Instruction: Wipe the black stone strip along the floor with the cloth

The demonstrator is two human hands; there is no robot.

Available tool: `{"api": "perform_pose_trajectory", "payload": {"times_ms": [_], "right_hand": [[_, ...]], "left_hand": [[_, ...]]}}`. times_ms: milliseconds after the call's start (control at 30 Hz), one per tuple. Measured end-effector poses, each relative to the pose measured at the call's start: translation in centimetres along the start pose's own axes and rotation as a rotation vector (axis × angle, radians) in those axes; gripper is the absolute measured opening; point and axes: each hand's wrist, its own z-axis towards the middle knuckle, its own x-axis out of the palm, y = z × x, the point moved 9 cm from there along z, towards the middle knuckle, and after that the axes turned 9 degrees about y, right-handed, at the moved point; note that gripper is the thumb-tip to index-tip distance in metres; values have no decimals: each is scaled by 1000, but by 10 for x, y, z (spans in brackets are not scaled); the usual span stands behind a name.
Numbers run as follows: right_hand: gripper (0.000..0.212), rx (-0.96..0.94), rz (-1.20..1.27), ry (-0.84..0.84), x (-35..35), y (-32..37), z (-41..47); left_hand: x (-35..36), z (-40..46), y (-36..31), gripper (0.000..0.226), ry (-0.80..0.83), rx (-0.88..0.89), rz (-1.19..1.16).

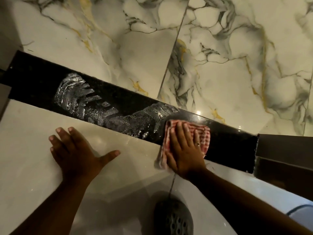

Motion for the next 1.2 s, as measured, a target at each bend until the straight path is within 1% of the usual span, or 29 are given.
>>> {"api": "perform_pose_trajectory", "payload": {"times_ms": [67,100,133,167,200,267,333,400,433,467,500,567,600,633,700,733,767,800,833,867,900,933,967,1000,1033,1067,1100,1133,1200], "right_hand": [[74,-246,-141,24,12,8,-19],[74,-310,-180,17,14,3,-28],[74,-300,-178,-8,13,-7,-33],[73,-221,-136,-52,9,-19,-35],[72,-85,-68,-105,2,-33,-34],[72,292,86,-199,-12,-60,-31],[77,631,262,-200,-14,-73,-24],[78,839,395,-186,-16,-68,-11],[79,884,440,-173,-17,-61,-2],[78,855,450,-165,-20,-47,11],[76,735,424,-153,-24,-23,25],[72,346,313,-95,-21,46,39],[72,144,253,-53,-12,79,31],[73,-16,186,-15,0,96,17],[75,-252,90,0,20,85,-15],[74,-286,50,6,27,65,-31],[74,-256,-31,-13,22,61,-28],[73,-161,-65,-42,10,51,-17],[73,11,0,-47,6,18,-13],[73,218,76,-42,0,-11,-7],[74,400,143,-58,-3,-25,-4],[75,549,217,-81,-6,-29,2],[75,642,278,-100,-8,-25,12],[76,688,315,-112,-13,-18,24],[76,696,327,-125,-20,-7,38],[77,655,323,-121,-27,8,55],[76,570,292,-106,-33,28,72],[75,434,234,-91,-38,55,86],[74,96,108,-65,-40,110,96]], "left_hand": [[2,3,4,157,40,-18,-12],[4,4,6,159,55,-24,-14],[6,6,8,161,73,-28,-15],[7,7,10,162,97,-35,-15],[8,8,13,163,118,-40,-12],[11,10,15,165,152,-46,-3],[11,12,17,167,201,-64,-6],[11,13,18,168,242,-69,-5],[11,13,19,168,269,-77,-2],[11,12,20,167,289,-87,-4],[11,10,20,167,298,-96,-15],[14,-1,20,167,317,-108,-61],[17,-11,21,167,332,-115,-70],[19,-20,20,167,354,-122,-75],[26,-26,9,166,389,-141,-96],[28,-30,7,165,413,-176,-109],[24,-23,29,164,432,-162,-127],[17,-12,45,165,438,-120,-102],[18,-12,39,165,474,-110,-105],[15,-7,31,166,473,-111,-130],[11,-5,27,166,439,-93,-142],[9,-6,24,165,444,-79,-119],[8,-5,23,165,433,-73,-118],[6,-2,19,166,421,-59,-116],[5,1,16,166,410,-42,-114],[2,3,13,167,400,-30,-115],[1,5,9,168,395,-17,-116],[1,8,8,169,386,-8,-116],[3,9,10,172,370,-7,-111]]}}
